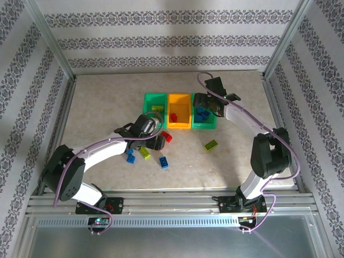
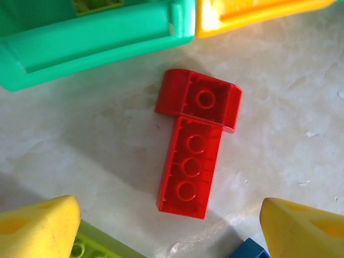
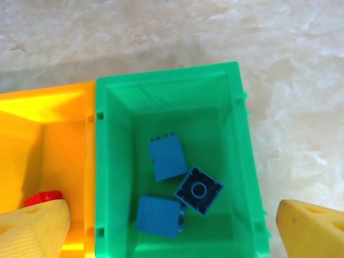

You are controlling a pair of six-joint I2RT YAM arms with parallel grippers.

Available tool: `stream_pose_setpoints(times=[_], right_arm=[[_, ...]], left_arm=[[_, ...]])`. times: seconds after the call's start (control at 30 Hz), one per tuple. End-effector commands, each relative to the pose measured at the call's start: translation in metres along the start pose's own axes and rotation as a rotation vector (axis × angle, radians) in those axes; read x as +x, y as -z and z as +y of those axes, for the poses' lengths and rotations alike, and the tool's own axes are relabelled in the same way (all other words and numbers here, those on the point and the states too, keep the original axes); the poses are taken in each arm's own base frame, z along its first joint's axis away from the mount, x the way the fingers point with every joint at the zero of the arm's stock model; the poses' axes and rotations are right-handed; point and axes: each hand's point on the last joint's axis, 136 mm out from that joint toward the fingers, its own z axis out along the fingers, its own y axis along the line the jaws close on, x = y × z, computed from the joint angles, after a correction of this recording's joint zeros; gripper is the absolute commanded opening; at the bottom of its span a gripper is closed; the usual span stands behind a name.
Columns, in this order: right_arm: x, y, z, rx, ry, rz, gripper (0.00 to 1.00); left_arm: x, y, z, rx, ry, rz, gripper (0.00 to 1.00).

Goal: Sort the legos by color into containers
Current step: Pick up the lego from the center of the table.

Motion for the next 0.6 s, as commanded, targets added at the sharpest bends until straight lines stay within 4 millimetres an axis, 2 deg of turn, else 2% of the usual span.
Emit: stream_pose_setpoints(times=[0.0, 0.07, 0.17, 0.33, 0.47, 0.57], right_arm=[[0.003, 0.014, -0.007, 0.03, -0.035, -0.051, 0.98], [0.01, 0.02, -0.011, 0.044, -0.043, -0.055, 0.98], [0.022, 0.027, -0.017, 0.061, -0.056, -0.059, 0.98], [0.038, 0.04, -0.026, 0.071, -0.103, -0.069, 0.98], [0.046, 0.049, -0.033, 0.078, -0.121, -0.082, 0.98], [0.044, 0.058, -0.038, 0.084, -0.134, -0.106, 0.98]], left_arm=[[0.011, -0.004, -0.004, -0.043, -0.111, 0.076, 0.83], [0.012, -0.01, -0.009, -0.047, -0.133, 0.092, 0.79], [0.014, -0.02, -0.013, -0.071, -0.148, 0.124, 0.77], [0.015, -0.033, -0.01, -0.113, -0.126, 0.154, 0.7], [0.016, -0.041, -0.007, -0.134, -0.117, 0.168, 0.66], [0.018, -0.049, -0.006, -0.145, -0.115, 0.184, 0.63]])
